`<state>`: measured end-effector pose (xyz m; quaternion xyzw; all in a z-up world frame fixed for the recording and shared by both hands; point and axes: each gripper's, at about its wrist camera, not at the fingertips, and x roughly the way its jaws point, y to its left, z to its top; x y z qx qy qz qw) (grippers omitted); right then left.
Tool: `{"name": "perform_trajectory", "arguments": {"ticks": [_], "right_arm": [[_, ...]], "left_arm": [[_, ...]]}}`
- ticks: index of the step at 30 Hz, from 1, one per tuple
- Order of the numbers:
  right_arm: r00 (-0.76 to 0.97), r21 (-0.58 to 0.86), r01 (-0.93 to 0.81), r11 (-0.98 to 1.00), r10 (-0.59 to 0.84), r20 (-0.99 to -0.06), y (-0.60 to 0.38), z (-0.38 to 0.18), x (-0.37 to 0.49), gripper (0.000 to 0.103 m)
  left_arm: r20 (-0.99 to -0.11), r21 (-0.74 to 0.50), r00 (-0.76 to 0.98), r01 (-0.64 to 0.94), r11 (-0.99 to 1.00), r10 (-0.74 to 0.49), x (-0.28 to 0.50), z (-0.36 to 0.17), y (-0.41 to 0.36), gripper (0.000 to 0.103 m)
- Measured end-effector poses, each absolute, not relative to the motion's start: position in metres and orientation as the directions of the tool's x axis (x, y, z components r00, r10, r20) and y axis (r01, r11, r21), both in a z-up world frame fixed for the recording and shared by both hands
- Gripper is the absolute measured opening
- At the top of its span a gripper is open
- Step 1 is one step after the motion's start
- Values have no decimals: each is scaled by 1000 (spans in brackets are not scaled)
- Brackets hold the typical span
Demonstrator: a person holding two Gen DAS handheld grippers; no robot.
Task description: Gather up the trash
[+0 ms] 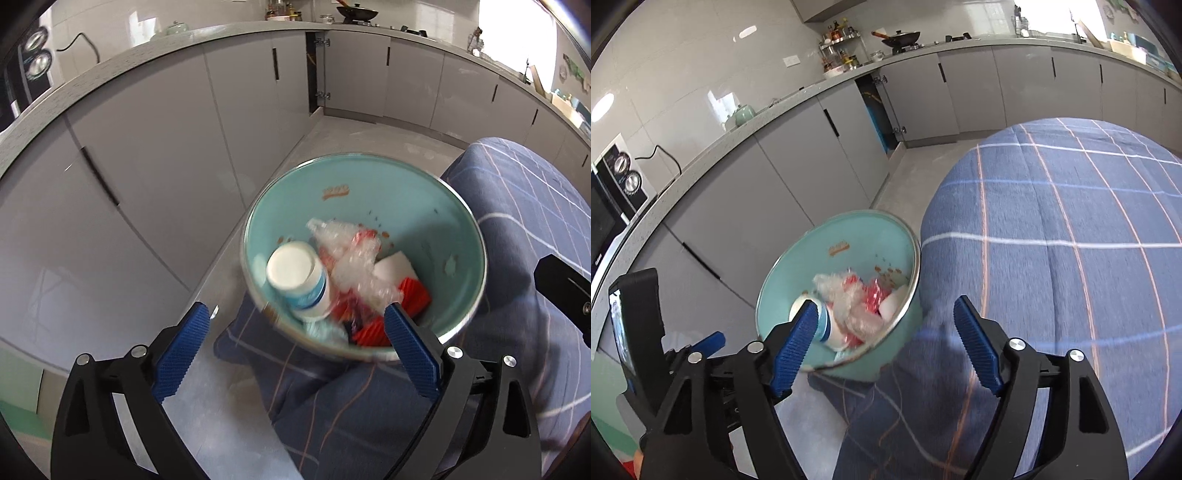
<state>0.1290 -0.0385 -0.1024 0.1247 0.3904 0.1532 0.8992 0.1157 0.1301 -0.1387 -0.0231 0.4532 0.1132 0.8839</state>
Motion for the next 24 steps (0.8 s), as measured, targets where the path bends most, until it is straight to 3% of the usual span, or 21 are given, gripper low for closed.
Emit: {"name": "perform_trajectory", "arguments": {"ticks": [10,20,24], "right_arm": [[648,313,-209,926,371,-665,-38,-93,90,76],[753,257,-241,936,347,-559,-49,-46,48,85],[820,216,-257,942,331,-466,-51,-19,28,88]], "left_arm": [[-768,69,606,-241,968,206,65,-124,126,96],[-567,49,779,-293,955,268,27,-55,119,97],[-468,73,835,-289,955,289,9,-25,112,97]]}}
